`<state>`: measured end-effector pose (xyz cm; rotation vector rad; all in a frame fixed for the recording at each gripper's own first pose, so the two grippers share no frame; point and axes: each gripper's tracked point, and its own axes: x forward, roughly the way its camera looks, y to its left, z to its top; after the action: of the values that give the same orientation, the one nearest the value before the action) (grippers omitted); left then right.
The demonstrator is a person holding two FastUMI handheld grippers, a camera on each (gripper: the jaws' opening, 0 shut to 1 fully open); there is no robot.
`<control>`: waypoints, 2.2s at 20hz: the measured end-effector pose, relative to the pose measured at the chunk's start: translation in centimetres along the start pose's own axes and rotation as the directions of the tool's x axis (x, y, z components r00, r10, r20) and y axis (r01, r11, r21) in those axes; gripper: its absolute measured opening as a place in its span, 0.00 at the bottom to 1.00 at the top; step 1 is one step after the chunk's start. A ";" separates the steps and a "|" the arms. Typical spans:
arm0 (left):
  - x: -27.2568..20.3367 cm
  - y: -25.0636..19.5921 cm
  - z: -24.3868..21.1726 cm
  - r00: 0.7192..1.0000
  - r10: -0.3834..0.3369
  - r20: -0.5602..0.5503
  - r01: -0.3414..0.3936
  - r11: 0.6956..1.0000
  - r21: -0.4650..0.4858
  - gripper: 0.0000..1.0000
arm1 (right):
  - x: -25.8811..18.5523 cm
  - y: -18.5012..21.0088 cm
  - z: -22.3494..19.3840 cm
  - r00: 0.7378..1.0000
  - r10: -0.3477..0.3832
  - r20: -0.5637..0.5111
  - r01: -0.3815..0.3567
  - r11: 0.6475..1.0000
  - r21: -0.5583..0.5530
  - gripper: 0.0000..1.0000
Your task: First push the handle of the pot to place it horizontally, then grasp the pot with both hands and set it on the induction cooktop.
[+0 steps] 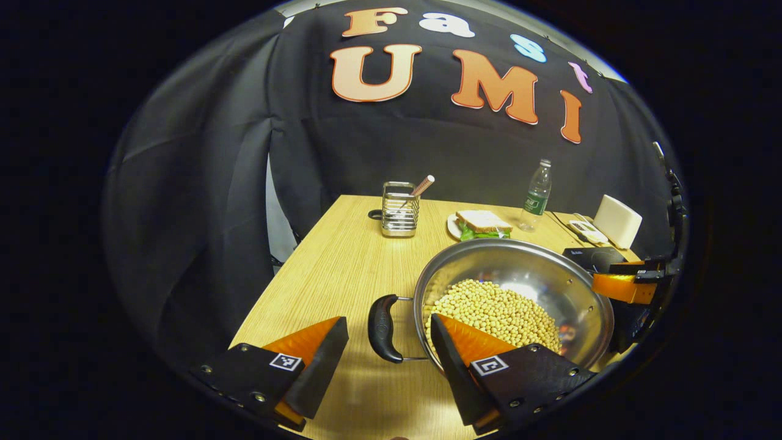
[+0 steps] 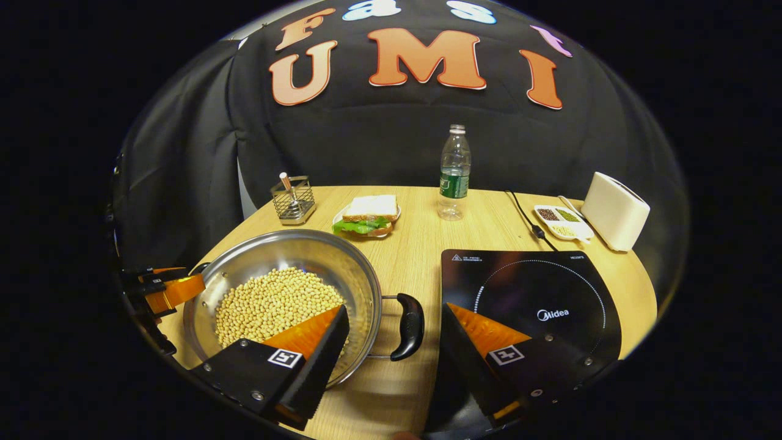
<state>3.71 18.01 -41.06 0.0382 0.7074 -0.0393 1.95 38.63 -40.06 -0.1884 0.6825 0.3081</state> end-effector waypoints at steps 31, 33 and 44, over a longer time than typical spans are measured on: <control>-4.3 -4.7 2.2 0.999 0.024 -0.026 -0.027 0.994 -0.105 0.49 | -2.3 -3.3 1.5 1.000 0.014 -0.010 -0.012 0.995 0.099 0.51; -4.4 -6.1 3.0 1.000 0.017 -0.015 -0.018 0.996 -0.091 0.49 | -3.1 -4.6 1.5 1.000 0.012 -0.011 -0.010 0.993 0.121 0.51; -4.7 -14.7 5.3 0.999 -0.043 -0.019 0.043 0.999 -0.022 0.51 | -6.2 -12.9 1.6 0.999 -0.036 0.009 0.034 0.982 0.186 0.51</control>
<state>2.83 3.21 -34.34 0.0026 0.7281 -0.0728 2.74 25.66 -33.94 -0.0201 0.6910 0.2101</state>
